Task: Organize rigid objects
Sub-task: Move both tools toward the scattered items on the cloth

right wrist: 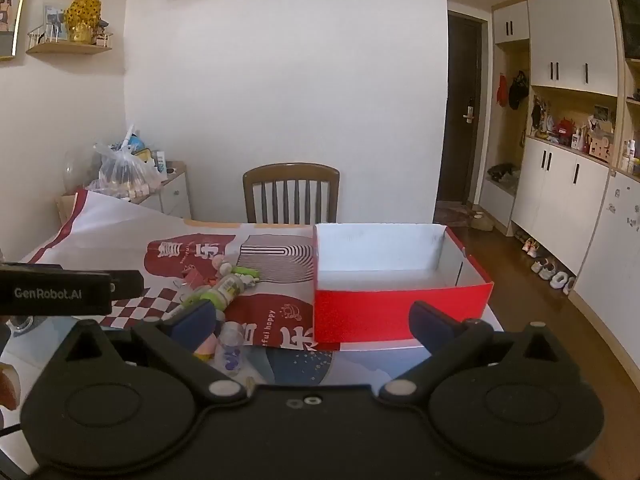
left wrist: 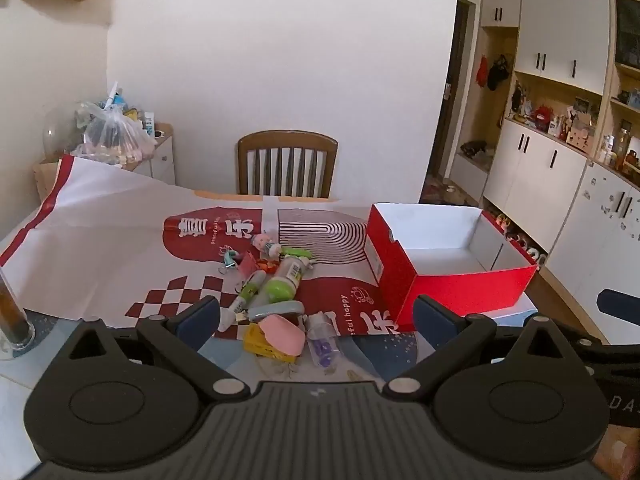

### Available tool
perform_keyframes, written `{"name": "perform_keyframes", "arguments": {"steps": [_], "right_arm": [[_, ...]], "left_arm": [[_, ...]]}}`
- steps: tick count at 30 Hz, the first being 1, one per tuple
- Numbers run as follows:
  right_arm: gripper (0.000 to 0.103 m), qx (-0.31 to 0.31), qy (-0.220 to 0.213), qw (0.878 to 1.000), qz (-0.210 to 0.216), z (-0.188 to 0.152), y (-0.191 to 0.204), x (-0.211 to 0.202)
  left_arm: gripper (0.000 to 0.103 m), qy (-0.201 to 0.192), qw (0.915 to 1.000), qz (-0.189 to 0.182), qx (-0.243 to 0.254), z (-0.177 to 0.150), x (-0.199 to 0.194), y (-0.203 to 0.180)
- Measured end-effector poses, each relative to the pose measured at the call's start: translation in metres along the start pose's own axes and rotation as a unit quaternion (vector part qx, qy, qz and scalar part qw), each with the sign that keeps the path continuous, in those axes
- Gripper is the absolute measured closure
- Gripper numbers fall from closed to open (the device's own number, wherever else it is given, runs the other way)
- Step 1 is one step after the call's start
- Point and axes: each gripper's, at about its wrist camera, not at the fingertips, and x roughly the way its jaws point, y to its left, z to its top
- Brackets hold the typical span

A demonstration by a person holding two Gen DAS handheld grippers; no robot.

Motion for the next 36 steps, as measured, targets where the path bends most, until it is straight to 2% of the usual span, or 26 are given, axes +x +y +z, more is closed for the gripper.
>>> {"name": "perform_keyframes", "arguments": {"steps": [8, 16, 25, 29, 36], "right_arm": [[0.0, -0.016, -0.013, 1.0, -0.004, 0.002, 0.006, 0.0], [0.0, -0.013, -0.008, 1.0, 0.001, 0.004, 0.009, 0.002], [0.0, -0.01, -0.008, 1.0, 0.003, 0.007, 0.014, 0.005], [0.0, -0.01, -0.005, 1.0, 0.008, 0.007, 0.014, 0.008], [0.0, 0.002, 0.004, 1.0, 0.028, 0.004, 0.013, 0.023]], "left_arm": [[0.0, 0.001, 1.0, 0.003, -0.003, 0.001, 0.004, 0.005], [0.0, 0.011, 0.9998, 0.007, -0.015, 0.003, 0.009, 0.014], [0.0, 0.015, 0.9999, -0.001, -0.007, 0.005, 0.011, 0.019], [0.0, 0.016, 0.9998, 0.014, 0.003, 0.005, 0.014, 0.019], [0.0, 0.031, 0.9992, 0.018, 0.017, 0.004, 0.025, 0.024]]}}
